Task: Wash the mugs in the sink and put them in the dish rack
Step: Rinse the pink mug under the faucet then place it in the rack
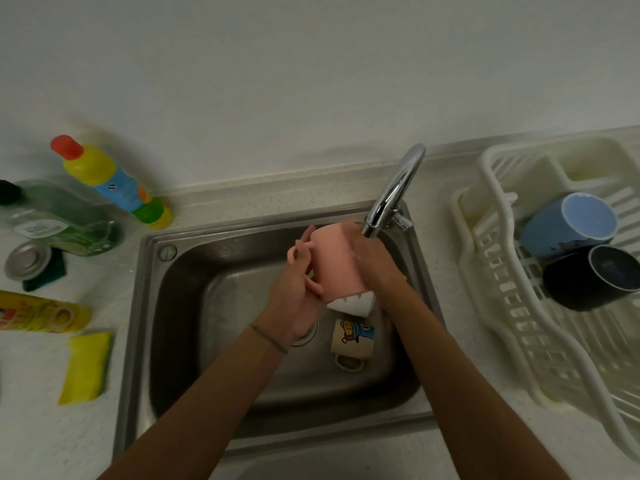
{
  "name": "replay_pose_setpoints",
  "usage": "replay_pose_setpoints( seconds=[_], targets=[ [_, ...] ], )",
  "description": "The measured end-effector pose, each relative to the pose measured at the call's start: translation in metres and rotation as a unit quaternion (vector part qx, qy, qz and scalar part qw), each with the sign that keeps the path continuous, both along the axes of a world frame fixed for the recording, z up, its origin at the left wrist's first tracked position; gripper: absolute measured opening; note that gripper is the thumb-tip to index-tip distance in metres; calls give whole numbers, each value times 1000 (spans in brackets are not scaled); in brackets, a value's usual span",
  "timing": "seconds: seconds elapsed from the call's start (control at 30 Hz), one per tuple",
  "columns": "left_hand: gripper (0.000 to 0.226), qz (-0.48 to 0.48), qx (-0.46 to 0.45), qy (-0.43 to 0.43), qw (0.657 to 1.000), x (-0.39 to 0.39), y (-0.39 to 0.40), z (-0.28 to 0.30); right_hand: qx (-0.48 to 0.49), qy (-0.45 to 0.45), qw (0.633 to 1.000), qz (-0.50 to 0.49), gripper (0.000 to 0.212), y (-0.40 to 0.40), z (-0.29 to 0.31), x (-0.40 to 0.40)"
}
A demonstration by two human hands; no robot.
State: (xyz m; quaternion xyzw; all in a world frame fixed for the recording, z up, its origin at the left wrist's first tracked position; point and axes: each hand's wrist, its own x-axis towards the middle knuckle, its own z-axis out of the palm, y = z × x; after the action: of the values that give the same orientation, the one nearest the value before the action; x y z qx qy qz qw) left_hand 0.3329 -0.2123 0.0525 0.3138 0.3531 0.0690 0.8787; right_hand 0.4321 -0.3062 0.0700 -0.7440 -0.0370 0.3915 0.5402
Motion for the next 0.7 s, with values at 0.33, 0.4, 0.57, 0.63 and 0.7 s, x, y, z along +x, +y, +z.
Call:
replay_pose_setpoints(
  seconds=[0.33,0.4,0.57,0.63,0.7],
  targets=[
    [38,-20,290,132,948,14,1,-4,149,94,978,-113,70,-8,-22,-8],
    [38,11,434,159,887,12,-5,-7,104,35,984,-144,50,-4,-21,-6],
    [26,-48,449,107,886,6,-30,2,28,-115,984,-131,45,-1,-26,-7],
    [36,-62,378,123,916,11,-27,3,5,-141,983,-114,48,-2,-27,-9],
    [41,-65,365,149,917,18,-25,2,9,-153,981,-115,42,-3,-24,-10]
  ],
)
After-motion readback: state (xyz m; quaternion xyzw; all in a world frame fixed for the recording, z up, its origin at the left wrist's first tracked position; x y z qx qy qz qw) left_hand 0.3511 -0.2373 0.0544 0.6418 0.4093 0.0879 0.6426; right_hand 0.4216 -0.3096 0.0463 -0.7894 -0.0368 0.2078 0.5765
